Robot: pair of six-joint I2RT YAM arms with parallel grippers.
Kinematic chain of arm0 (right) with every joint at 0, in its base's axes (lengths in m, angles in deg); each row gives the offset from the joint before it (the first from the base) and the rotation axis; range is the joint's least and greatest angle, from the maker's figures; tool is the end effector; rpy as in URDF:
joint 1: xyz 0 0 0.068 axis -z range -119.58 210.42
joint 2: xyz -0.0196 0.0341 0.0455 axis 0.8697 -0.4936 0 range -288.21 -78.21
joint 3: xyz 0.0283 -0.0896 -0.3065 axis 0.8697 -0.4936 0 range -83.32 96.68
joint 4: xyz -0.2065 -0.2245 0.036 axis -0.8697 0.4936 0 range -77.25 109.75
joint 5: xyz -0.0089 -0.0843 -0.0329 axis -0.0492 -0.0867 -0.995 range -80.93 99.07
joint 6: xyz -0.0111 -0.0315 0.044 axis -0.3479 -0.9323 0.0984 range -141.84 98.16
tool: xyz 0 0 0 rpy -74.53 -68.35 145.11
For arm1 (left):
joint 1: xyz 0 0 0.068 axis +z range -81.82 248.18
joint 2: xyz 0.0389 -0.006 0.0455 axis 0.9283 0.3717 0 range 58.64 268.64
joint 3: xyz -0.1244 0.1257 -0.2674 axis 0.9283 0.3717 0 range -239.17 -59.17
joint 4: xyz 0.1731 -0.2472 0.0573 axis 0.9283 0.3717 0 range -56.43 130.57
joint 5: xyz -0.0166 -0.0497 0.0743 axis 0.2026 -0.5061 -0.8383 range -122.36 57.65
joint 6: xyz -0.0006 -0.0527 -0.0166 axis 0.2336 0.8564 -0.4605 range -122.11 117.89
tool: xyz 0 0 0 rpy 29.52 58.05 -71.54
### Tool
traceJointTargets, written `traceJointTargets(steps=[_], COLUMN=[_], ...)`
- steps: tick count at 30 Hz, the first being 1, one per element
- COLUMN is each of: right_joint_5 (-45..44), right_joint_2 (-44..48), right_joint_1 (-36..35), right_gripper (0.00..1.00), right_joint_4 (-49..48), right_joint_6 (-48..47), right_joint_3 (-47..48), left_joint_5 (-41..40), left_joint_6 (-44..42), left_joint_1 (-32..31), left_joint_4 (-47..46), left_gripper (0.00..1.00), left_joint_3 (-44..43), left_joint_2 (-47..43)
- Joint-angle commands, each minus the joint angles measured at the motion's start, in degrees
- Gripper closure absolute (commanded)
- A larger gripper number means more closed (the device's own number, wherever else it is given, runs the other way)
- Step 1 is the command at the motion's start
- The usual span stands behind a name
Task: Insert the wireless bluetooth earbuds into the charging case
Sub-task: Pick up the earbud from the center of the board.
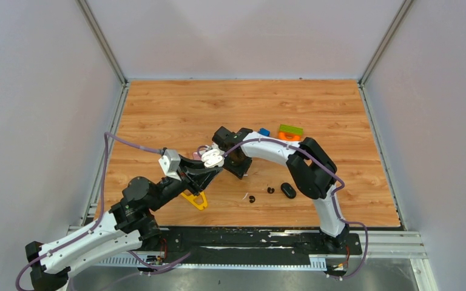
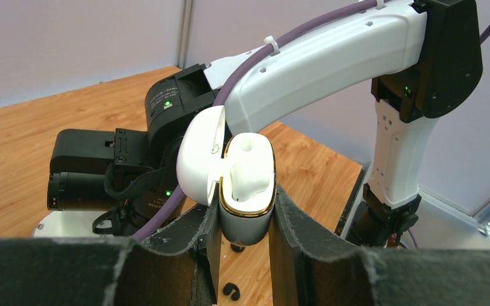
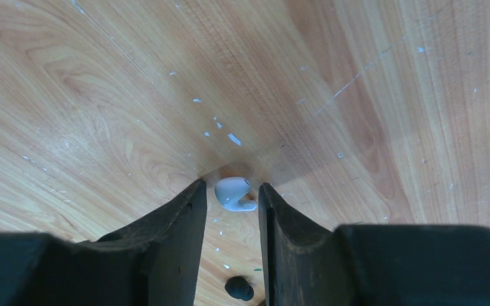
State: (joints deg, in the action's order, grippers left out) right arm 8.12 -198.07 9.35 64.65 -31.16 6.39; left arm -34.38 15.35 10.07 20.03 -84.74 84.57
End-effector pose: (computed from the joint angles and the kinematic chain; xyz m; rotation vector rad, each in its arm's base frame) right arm 0.2990 0.3691 0.1791 -1.5102 2.5986 0.0512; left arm 0.0755 -0.1188 0.3340 0.4652 1.3474 -1.0811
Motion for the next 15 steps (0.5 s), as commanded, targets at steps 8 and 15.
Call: traceJointTargets(steps=[8,15], right_joint_5=[5.1,7.0], right_joint_2=[-4.4,-5.0], right_joint_1=[-0.1,-0.1], right_gripper=[0.64,0.62], right_joint_4=[0.1,0.6], right_joint_6=[-2.3,-2.8], right_joint_3=[-0.5,0.4], left_joint_5=[0.4,0.6], left_joint_6=[-0.8,-0.6], left_joint_1=[-0.2,-0.2], left_joint_4=[-3.1,-3.7], left_gripper=[1.00,1.00], left_joint_3=[-1.2,-1.1], left_joint_2=[0.5,0.9])
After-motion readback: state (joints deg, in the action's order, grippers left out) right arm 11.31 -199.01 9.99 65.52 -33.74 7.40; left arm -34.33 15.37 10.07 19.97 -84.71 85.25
